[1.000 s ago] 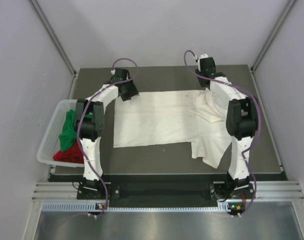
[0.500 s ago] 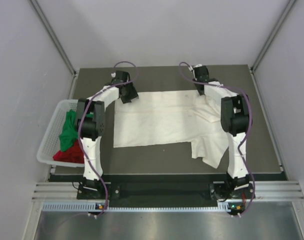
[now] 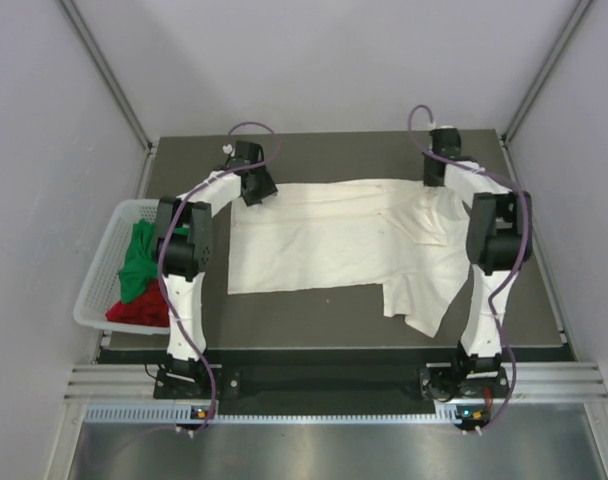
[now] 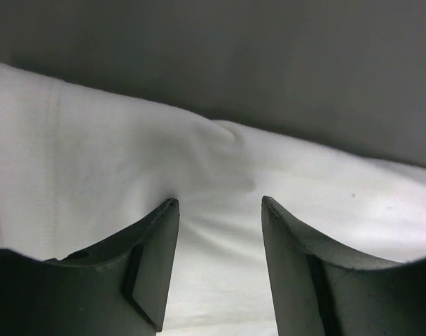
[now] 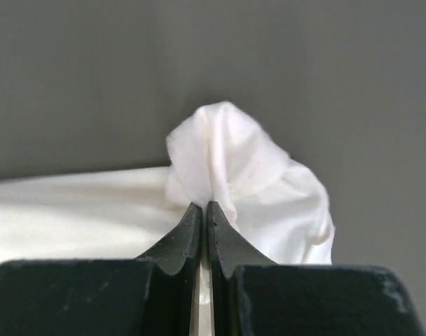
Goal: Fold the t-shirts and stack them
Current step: Fold the tshirt
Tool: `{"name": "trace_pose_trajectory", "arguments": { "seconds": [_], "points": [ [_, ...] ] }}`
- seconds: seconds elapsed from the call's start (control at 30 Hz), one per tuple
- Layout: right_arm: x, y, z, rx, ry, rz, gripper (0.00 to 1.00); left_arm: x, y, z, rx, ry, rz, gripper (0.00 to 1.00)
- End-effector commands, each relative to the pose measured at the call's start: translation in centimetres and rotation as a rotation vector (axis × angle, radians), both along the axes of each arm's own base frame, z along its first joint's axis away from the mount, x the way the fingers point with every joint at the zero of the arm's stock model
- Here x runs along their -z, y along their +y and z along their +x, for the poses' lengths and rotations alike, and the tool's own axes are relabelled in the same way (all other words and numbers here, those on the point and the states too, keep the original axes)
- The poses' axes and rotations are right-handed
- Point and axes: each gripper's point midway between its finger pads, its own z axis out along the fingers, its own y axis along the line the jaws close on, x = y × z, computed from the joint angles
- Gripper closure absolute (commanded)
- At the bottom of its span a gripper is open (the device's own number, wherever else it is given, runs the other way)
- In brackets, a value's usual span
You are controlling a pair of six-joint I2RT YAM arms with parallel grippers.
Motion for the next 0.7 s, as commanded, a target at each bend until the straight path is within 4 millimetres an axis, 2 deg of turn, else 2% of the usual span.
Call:
{"name": "trace_pose_trajectory", "arguments": {
  "seconds": [0.0, 0.03, 0.07, 0.1, 0.13, 0.17, 0.2, 0.33, 0.37, 0.43, 0.5, 0.6, 0.67],
  "points": [
    [-7.3, -3.0, 1.0, 0.069, -0.22, 0.383, 1.0, 6.4, 3.5, -3.0, -0.066, 0.18, 0.147, 0.44],
    [-6.5, -2.8, 0.4, 0.083, -0.21, 0.459, 1.0, 6.5, 3.6, -3.1, -0.068, 0.182, 0.153, 0.44],
    [-7.7, -2.1, 0.7, 0.033, -0.25, 0.542, 1.0, 6.6, 3.8, -3.2, -0.071, 0.189, 0.162, 0.44],
    [-7.6, -3.4, 0.5, 0.05, -0.266, 0.589, 1.0, 6.7, 3.9, -3.3, -0.074, 0.192, 0.166, 0.44],
    [-6.7, -3.4, -0.1, 0.079, -0.253, 0.652, 1.0, 6.9, 4.1, -3.2, -0.078, 0.191, 0.174, 0.44],
    [-6.6, -3.5, -0.2, 0.072, -0.256, 0.692, 1.0, 6.8, 4.2, -3.2, -0.082, 0.189, 0.18, 0.44],
    [-6.0, -4.6, -0.6, 0.098, -0.249, 0.716, 1.0, 7.0, 4.3, -3.2, -0.081, 0.193, 0.185, 0.44],
    [-4.8, -5.2, -0.9, 0.113, -0.227, 0.771, 0.91, 7.0, 4.2, -2.7, -0.069, 0.196, 0.191, 0.44],
    [-4.6, -5.1, -0.9, 0.114, -0.214, 0.777, 0.92, 7.0, 4.2, -2.6, -0.066, 0.193, 0.185, 0.44],
    [-4.4, -5.1, -0.7, 0.114, -0.21, 0.786, 1.0, 6.4, 3.6, -1.9, -0.05, 0.164, 0.166, 0.43],
    [-4.5, -5.0, -0.7, 0.118, -0.213, 0.809, 1.0, 5.5, 3.0, -1.2, -0.028, 0.138, 0.143, 0.43],
    [-5.4, -4.3, -0.3, 0.099, -0.243, 0.882, 0.94, 4.3, 2.4, -0.4, 0.006, 0.112, 0.122, 0.42],
    [-5.3, -4.1, 0.0, 0.102, -0.243, 0.922, 0.9, 3.3, 2.4, 0.2, 0.024, 0.095, 0.133, 0.42]
  ]
}}
